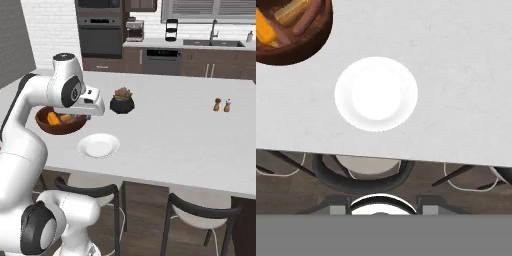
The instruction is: Place one bun and one sausage from the bowl on each plate.
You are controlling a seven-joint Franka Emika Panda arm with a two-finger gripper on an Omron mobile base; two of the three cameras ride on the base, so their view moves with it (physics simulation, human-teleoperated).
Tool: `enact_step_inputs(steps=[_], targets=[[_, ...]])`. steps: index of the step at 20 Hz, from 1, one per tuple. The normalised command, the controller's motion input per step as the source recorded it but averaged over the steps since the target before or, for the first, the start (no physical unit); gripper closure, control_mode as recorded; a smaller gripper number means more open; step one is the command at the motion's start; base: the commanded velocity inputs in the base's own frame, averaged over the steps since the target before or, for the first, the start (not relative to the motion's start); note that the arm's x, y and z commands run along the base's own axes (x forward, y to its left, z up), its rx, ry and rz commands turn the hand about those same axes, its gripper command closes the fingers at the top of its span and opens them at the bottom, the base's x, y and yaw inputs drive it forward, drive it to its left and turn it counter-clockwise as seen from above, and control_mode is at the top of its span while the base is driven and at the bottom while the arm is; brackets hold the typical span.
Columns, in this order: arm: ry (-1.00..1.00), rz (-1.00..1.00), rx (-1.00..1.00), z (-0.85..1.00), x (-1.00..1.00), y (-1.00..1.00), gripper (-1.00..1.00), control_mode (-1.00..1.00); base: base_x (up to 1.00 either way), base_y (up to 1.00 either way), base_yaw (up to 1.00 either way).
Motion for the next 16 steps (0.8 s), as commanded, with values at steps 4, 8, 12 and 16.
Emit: enact_step_inputs(steps=[4,8,12,16], targets=[[0.0,0.0,0.0,0.0,0.0,0.0,-1.0,1.0,-0.16,0.23,0.0],[0.0,0.0,0.0,0.0,0.0,0.0,-1.0,1.0,-0.33,0.97,0.0],[0.0,0.0,0.0,0.0,0.0,0.0,-1.0,1.0,-0.11,0.98,0.0],[0.0,0.0,0.0,0.0,0.0,0.0,-1.0,1.0,0.02,0.57,0.0]])
